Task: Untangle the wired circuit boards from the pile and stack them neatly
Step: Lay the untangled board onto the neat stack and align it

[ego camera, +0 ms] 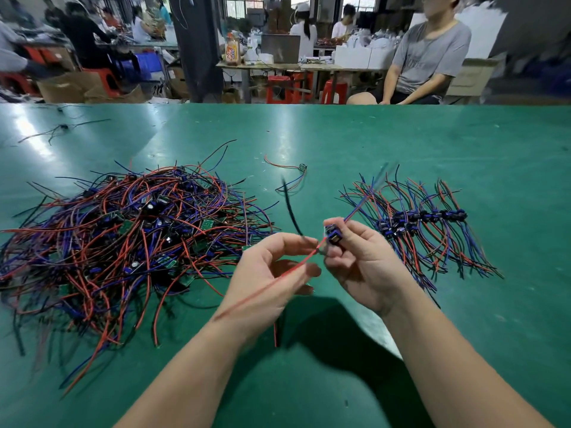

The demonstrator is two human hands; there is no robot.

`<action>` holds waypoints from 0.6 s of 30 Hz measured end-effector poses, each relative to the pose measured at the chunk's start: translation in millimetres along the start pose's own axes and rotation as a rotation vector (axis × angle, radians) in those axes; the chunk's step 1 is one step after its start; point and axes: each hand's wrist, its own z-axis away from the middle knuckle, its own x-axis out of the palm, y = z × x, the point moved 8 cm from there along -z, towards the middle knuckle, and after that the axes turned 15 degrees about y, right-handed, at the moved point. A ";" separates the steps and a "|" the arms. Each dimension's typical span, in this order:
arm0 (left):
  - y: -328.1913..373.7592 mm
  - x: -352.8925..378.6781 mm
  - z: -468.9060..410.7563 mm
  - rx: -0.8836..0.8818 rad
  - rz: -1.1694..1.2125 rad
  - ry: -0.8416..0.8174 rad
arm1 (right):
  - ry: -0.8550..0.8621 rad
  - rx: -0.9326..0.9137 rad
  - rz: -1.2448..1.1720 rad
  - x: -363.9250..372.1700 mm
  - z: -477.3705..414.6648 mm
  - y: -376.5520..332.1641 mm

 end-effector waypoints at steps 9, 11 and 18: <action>-42.2 13.3 11.4 -0.503 0.008 -0.125 | -0.162 -0.277 0.747 -3.1 1.9 3.0; -43.4 14.9 12.9 -0.417 -0.070 -0.118 | -0.121 -0.294 0.787 -5.8 -0.7 2.5; -36.5 20.0 13.8 -0.074 -0.392 -0.095 | 0.109 -0.122 0.548 -26.2 -13.2 -0.4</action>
